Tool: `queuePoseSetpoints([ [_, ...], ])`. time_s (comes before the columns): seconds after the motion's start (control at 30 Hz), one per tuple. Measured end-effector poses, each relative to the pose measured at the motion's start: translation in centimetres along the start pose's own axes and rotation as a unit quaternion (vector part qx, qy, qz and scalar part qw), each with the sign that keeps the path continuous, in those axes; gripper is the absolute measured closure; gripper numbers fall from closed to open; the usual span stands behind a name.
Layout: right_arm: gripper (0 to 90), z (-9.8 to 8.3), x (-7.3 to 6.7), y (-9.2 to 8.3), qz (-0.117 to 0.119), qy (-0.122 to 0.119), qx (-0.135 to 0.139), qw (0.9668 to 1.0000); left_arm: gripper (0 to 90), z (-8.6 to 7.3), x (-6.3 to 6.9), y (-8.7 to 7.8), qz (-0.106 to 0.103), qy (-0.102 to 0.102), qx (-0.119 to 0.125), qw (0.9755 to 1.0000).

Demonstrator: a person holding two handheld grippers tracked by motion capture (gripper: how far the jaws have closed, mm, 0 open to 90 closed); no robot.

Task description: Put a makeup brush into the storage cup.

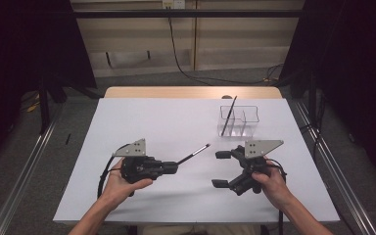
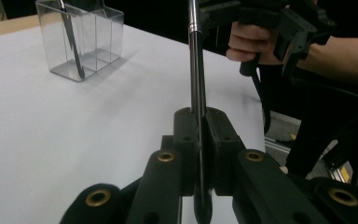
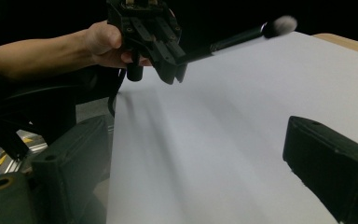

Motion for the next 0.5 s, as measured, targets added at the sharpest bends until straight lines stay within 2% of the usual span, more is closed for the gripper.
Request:
queuePoseSetpoints([
  [0.07,6.8,0.3,-0.3,0.0,0.011,0.007,0.011,0.9998,84.0,0.2,0.0,0.0,0.002,0.004,0.007,1.0000],
  [0.13,7.6,0.4,-0.3,0.2,0.003,-0.002,0.010,0.9999,84.1,0.4,0.1,0.0,0.000,0.006,0.016,0.9998],
  [0.3,9.6,0.8,-0.7,0.6,0.004,-0.006,0.010,0.9999,84.0,0.8,0.3,0.1,-0.001,0.014,0.030,0.9994],
  [0.33,9.5,0.9,-0.7,0.6,0.002,-0.006,0.012,0.9999,84.1,0.9,0.3,0.1,0.004,0.014,0.039,0.9991],
  [0.4,8.7,1.2,-0.6,0.8,-0.001,0.004,0.018,0.9998,84.1,1.2,0.4,-0.1,0.000,0.017,0.046,0.9988],
  [0.43,10.2,1.4,-0.6,0.8,-0.001,0.008,0.020,0.9998,84.1,1.3,0.3,-0.1,0.007,0.019,0.051,0.9985],
  [0.5,12.5,1.7,-0.4,1.0,-0.010,0.009,0.023,0.9996,84.1,1.5,0.4,-0.2,0.005,0.017,0.054,0.9984],
])
Point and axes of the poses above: each handheld gripper's, and its own axes: y roughly forward along the jaws, z roughly out of its top, x roughly to its right, the point moved 10 cm from there along y, roughly forward along the jaws, and after that the axes turned 2 degrees about y, right-handed, at the moved point
